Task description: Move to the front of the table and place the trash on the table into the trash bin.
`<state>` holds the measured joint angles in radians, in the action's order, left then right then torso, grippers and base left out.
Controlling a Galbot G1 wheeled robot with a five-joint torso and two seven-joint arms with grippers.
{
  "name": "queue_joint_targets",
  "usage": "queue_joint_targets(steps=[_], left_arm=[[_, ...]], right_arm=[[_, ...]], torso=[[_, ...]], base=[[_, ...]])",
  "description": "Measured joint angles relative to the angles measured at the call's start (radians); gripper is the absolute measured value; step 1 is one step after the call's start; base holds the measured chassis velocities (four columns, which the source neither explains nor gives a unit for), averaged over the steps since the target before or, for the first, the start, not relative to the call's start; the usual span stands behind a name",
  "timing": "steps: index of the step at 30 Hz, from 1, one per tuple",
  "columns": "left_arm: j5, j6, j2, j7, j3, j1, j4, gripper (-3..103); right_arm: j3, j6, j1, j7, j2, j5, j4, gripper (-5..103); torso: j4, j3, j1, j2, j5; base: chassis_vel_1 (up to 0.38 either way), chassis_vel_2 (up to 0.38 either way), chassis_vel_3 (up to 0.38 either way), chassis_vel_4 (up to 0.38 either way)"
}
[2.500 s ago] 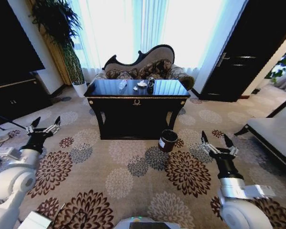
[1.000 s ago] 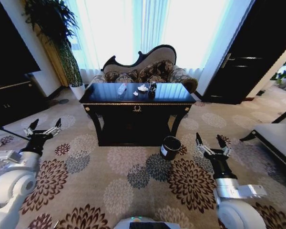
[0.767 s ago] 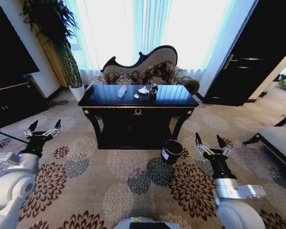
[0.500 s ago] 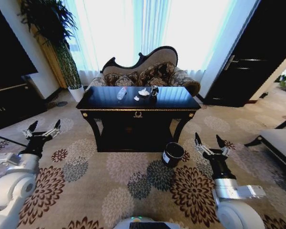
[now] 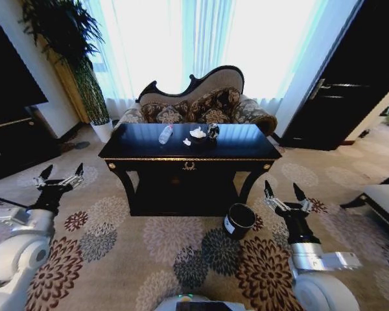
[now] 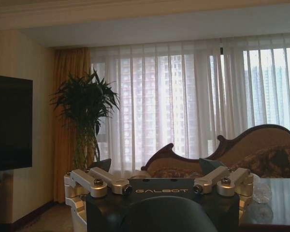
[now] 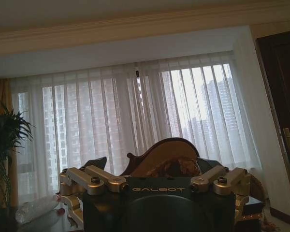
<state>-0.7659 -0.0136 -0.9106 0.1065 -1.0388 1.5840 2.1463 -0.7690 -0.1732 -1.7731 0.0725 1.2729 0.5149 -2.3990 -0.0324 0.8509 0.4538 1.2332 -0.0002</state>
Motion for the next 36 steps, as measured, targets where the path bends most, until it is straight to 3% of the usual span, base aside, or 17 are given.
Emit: queue_joint_targets(steps=[36], left_arm=[[-0.007, -0.012, -0.013, 0.008, 0.009, 0.005, 0.022, 100]], right_arm=[[0.011, -0.004, 0.0, 0.004, 0.002, 0.007, 0.004, 100]], torso=[[0.0, 0.0, 0.0, 0.0, -0.0001]], base=[[-0.158, 0.158, 0.163, -0.159]])
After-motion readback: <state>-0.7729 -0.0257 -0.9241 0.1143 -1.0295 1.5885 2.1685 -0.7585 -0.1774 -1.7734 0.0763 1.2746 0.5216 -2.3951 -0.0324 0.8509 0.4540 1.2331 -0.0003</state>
